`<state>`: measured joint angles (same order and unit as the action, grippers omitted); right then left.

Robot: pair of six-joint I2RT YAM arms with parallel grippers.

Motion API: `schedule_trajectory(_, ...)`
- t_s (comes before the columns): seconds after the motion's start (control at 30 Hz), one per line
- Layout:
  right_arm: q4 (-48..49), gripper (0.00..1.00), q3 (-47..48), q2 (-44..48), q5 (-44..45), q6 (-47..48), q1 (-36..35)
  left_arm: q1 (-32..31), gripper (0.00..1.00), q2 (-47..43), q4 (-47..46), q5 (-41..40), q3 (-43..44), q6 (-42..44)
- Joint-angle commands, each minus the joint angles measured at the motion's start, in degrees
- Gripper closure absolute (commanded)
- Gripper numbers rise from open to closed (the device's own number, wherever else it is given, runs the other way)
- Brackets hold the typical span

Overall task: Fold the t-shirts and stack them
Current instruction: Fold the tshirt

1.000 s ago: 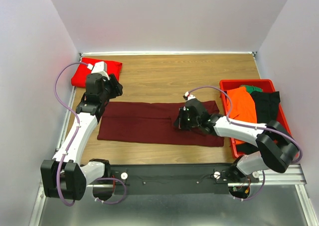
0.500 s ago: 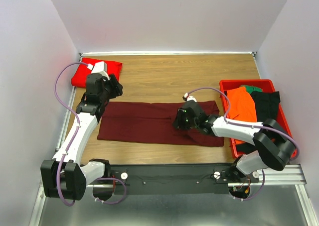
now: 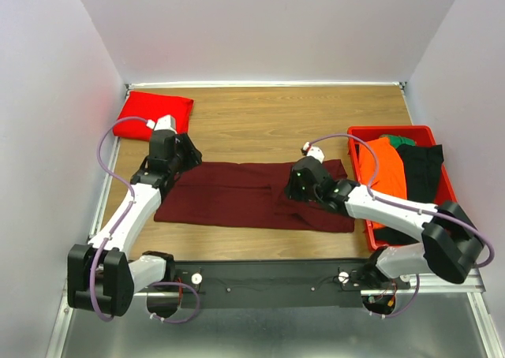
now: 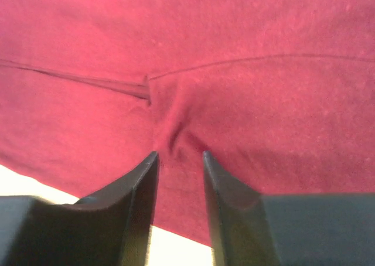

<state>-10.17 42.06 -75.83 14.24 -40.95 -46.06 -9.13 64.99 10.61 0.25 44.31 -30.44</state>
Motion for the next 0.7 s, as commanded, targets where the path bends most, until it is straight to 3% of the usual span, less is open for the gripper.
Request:
schedule_trajectory(0.0,-3.10,0.62,2.58,-2.82,-0.53,1.48,-1.13,-1.07,0.40,-0.57,-2.00,-2.54,-3.27,-6.04)
schedule_trajectory(0.37,-8.80,0.63,8.91,-14.16,6.06,1.40,-9.47,-1.16,0.40,0.23,-2.79,-2.10,-3.53,-4.90)
schedule_trajectory(0.67,-10.22,0.62,11.98,-18.65,8.96,1.13,-12.12,-1.16,0.40,-0.04,-3.23,-1.75,-2.74,-4.46)
